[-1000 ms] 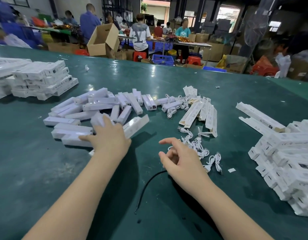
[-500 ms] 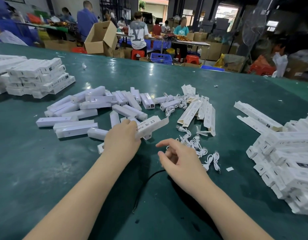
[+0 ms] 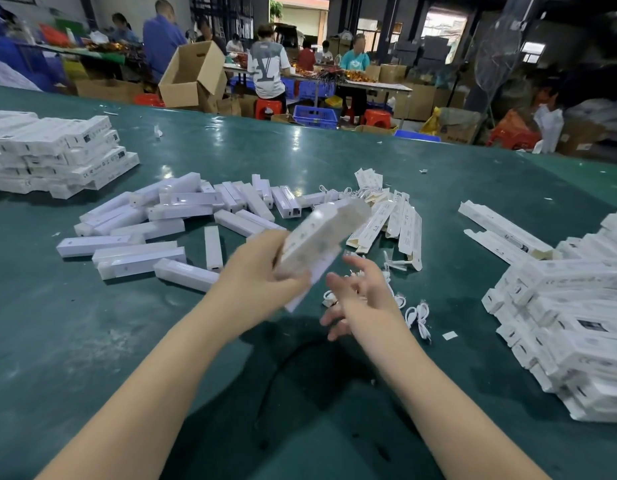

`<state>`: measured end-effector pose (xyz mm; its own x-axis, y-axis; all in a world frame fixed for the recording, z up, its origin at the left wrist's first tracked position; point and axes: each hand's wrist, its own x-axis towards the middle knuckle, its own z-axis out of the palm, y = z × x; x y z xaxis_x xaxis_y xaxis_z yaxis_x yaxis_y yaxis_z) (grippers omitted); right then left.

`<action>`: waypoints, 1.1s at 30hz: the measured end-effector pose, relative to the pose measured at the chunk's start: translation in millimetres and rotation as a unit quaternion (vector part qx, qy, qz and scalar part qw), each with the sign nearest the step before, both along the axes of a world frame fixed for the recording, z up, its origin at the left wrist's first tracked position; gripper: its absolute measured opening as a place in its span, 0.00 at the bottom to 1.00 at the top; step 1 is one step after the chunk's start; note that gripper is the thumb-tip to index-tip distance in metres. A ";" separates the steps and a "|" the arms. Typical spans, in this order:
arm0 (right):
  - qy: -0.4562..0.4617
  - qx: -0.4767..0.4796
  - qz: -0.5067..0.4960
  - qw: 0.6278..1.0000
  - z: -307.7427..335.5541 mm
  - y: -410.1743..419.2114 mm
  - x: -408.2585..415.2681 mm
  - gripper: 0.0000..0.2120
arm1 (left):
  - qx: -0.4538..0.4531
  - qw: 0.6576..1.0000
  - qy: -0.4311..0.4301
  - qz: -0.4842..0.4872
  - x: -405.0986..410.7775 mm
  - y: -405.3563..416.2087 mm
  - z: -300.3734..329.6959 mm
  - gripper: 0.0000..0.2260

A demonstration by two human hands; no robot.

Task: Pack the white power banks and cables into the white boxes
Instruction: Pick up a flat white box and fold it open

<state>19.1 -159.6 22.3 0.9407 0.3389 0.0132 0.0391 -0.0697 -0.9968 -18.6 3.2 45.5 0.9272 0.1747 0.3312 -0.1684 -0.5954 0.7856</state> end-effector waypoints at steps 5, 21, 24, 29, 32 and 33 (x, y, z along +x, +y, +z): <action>0.060 0.026 -0.028 0.997 6.5 -11.6 9.7 0.06 | 0.035 0.997 -0.022 -0.072 -1.1 -24.5 -8.5 0.09; -0.176 0.276 -0.154 0.932 39.8 -39.9 11.7 0.04 | 0.213 0.972 -0.039 0.095 11.3 -4.7 -23.1 0.11; -0.174 0.275 -0.118 0.938 39.1 -36.3 8.8 0.03 | 0.236 0.965 -0.067 0.092 11.4 -4.1 -22.0 0.12; -0.188 0.256 -0.107 0.942 38.4 -35.2 6.5 0.03 | 0.275 0.949 -0.109 0.109 10.8 -2.9 -19.6 0.11; -0.211 0.232 -0.102 0.944 37.7 -35.4 5.2 0.03 | 0.268 0.951 -0.097 0.117 10.8 -2.9 -20.1 0.10; -0.216 0.224 -0.101 0.945 37.2 -35.7 5.0 0.03 | 0.268 0.952 -0.094 0.119 10.8 -2.6 -20.3 0.10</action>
